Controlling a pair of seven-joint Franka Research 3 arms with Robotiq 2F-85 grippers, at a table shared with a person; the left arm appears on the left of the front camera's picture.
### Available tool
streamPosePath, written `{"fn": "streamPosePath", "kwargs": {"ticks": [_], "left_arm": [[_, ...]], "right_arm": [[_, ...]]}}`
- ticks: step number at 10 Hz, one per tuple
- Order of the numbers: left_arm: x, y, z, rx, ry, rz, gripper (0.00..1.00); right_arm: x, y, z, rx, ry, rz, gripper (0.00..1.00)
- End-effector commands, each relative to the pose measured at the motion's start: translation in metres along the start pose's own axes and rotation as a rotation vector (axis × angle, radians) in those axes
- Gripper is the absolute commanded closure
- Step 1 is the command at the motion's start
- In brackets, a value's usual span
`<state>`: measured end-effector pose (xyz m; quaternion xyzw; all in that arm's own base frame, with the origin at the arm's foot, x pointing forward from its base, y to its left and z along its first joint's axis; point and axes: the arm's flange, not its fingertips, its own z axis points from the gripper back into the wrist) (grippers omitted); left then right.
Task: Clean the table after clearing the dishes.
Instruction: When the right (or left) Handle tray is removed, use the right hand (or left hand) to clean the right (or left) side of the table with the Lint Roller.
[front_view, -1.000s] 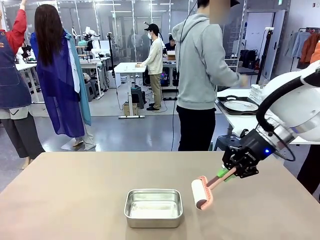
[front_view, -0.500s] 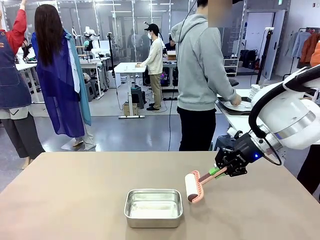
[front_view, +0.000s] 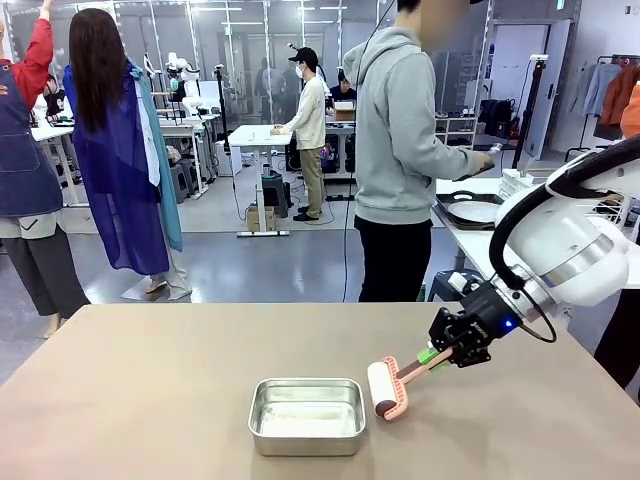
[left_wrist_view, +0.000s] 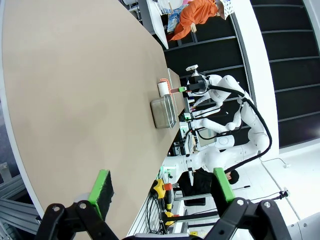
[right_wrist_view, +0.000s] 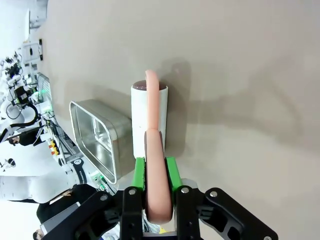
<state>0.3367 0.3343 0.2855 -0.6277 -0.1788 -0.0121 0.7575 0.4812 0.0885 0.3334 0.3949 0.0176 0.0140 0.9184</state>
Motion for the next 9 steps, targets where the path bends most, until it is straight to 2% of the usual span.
{"fn": "streamPosePath", "kwargs": {"ticks": [1,2,5,6,9], "left_arm": [[-0.002,-0.003,0.001,0.003,-0.004,0.001,0.00],[-0.002,-0.003,0.001,0.003,-0.004,0.001,0.00],[-0.002,-0.003,0.001,0.003,-0.004,0.001,0.00],[-0.002,-0.003,0.001,0.003,-0.004,0.001,0.00],[-0.002,-0.003,0.001,0.003,-0.004,0.001,0.00]], "right_arm": [[-0.006,-0.040,0.011,-0.095,0.008,-0.063,0.79],[-0.014,-0.057,0.023,-0.089,-0.007,-0.073,0.79],[-0.043,-0.094,0.072,-0.262,-0.040,-0.117,0.79],[-0.051,-0.099,0.091,-0.279,-0.042,-0.129,0.79],[-0.061,-0.100,0.147,-0.470,-0.020,-0.147,0.79]]}}
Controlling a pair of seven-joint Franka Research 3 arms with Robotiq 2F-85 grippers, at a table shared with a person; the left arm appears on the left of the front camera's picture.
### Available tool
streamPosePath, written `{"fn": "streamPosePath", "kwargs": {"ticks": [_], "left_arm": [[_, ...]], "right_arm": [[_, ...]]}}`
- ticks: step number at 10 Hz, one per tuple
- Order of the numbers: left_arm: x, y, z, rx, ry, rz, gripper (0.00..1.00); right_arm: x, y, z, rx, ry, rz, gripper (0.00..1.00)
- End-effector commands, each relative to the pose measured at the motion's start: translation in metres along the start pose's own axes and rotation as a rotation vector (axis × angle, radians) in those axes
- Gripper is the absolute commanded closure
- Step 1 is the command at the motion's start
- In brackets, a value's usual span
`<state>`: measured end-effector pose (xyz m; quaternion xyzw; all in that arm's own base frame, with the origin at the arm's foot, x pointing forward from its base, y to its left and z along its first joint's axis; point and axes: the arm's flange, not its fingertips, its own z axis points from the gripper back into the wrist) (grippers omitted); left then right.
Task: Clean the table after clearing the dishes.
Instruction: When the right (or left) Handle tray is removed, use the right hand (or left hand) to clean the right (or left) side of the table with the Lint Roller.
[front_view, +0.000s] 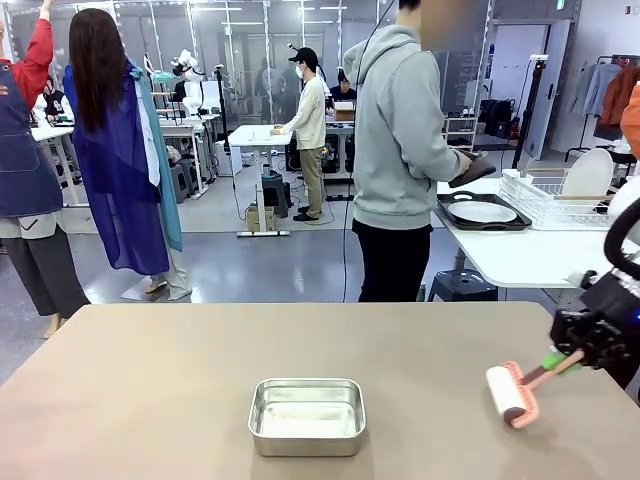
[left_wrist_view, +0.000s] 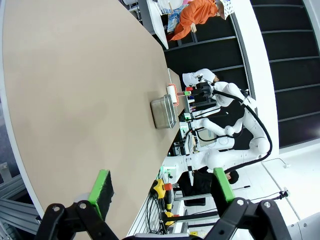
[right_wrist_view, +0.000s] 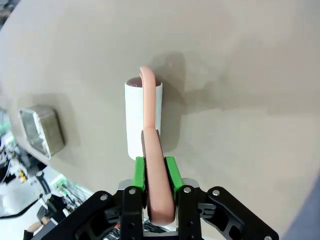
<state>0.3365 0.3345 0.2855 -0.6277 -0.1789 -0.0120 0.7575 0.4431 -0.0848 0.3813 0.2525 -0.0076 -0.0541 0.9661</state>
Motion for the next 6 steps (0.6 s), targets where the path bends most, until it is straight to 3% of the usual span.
{"fn": "streamPosePath", "kwargs": {"ticks": [1,3,6], "left_arm": [[-0.002,-0.003,0.000,0.003,-0.004,0.001,0.00],[-0.002,-0.003,0.000,0.003,-0.004,0.001,0.00],[-0.002,-0.003,0.000,0.003,-0.004,0.001,0.00]], "right_arm": [[-0.015,-0.015,-0.001,-0.252,0.073,-0.019,0.79],[-0.014,-0.011,0.021,-0.357,0.056,-0.006,0.79],[-0.021,0.016,0.059,-0.320,0.034,0.052,0.79]]}}
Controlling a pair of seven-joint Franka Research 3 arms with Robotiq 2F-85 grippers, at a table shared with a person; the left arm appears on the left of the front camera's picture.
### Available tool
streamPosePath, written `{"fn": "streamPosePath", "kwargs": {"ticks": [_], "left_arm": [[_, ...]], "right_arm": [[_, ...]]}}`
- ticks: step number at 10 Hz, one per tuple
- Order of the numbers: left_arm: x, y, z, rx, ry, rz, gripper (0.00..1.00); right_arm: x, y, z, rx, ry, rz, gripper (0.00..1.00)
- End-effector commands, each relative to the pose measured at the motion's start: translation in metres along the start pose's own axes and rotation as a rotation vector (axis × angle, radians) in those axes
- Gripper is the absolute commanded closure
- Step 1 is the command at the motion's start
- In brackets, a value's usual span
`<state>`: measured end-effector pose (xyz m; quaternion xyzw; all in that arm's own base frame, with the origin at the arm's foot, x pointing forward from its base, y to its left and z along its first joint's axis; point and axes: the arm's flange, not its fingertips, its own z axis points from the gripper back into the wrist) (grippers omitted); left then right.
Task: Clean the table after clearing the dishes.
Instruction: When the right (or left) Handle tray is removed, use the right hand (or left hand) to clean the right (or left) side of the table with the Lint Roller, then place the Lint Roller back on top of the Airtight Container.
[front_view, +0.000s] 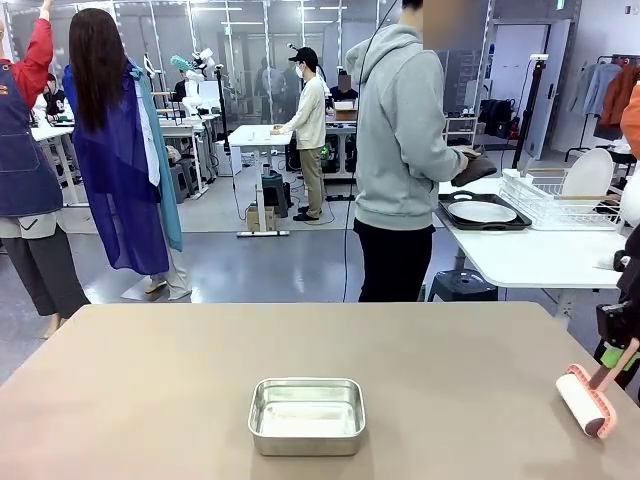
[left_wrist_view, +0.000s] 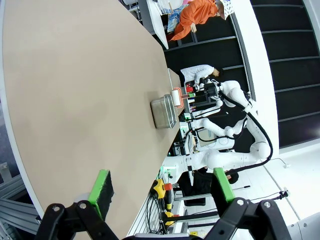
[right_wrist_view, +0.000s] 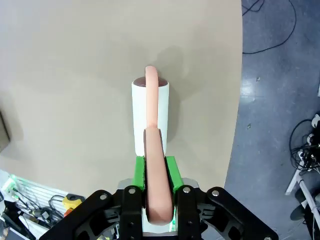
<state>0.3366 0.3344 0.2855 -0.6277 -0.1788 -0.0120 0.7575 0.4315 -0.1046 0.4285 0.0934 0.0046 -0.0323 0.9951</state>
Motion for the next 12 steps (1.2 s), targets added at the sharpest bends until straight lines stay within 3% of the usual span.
{"fn": "streamPosePath", "kwargs": {"ticks": [1,5,6,12], "left_arm": [[-0.002,-0.003,0.000,0.003,-0.004,0.001,0.00],[-0.002,-0.003,0.000,0.003,-0.004,0.001,0.00],[-0.002,-0.003,0.000,0.003,-0.004,0.001,0.00],[-0.002,-0.003,0.000,0.003,-0.004,0.001,0.00]], "right_arm": [[-0.020,0.016,0.025,-0.026,0.006,0.025,0.79],[-0.056,0.040,0.082,-0.081,-0.099,0.002,0.79],[-0.037,0.023,0.067,-0.029,-0.061,0.047,0.79],[-0.037,0.023,0.067,-0.029,-0.061,0.047,0.79]]}}
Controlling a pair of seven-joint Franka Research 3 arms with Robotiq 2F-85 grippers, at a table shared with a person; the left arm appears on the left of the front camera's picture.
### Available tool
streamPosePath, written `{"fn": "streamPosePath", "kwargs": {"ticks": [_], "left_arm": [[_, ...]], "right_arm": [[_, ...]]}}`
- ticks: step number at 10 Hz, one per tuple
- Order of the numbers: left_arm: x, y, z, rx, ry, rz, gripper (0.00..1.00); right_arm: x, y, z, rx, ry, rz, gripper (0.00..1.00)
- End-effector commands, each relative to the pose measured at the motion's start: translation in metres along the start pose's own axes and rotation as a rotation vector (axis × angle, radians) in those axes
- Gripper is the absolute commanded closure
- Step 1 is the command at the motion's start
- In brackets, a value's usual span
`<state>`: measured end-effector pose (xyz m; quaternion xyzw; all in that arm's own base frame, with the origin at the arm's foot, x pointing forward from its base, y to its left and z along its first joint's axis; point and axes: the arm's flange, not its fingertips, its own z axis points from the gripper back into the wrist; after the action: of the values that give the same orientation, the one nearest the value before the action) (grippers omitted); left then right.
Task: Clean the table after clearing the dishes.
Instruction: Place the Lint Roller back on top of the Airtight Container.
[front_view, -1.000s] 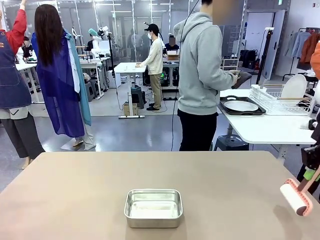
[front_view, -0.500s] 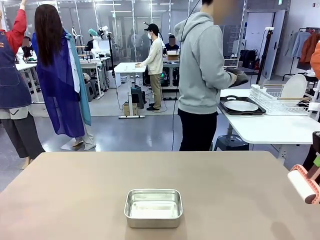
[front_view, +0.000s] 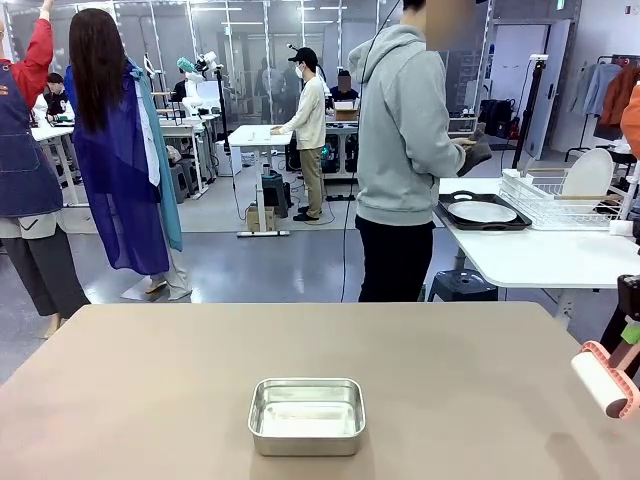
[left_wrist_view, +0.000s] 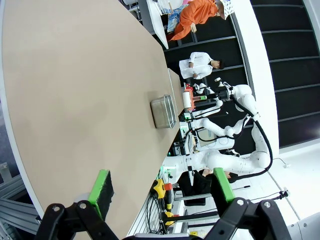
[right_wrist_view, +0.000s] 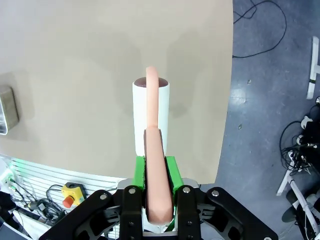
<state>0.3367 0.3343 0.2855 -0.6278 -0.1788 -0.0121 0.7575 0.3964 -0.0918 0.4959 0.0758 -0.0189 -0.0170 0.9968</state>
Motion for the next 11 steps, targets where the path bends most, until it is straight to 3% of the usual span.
{"fn": "streamPosePath", "kwargs": {"ticks": [1,8,10,11], "left_arm": [[-0.002,-0.003,0.001,0.003,-0.004,0.001,0.00],[-0.002,-0.003,0.001,0.003,-0.004,0.001,0.00],[-0.002,-0.003,0.001,0.003,-0.004,0.001,0.00],[-0.002,-0.003,0.001,0.003,-0.004,0.001,0.00]], "right_arm": [[0.000,0.001,0.003,0.005,-0.016,0.012,0.79],[0.001,0.000,0.001,-0.001,-0.003,0.001,0.79],[0.028,0.108,0.061,-0.084,-0.191,0.361,0.79],[0.035,0.163,0.071,-0.084,-0.217,0.522,0.79]]}}
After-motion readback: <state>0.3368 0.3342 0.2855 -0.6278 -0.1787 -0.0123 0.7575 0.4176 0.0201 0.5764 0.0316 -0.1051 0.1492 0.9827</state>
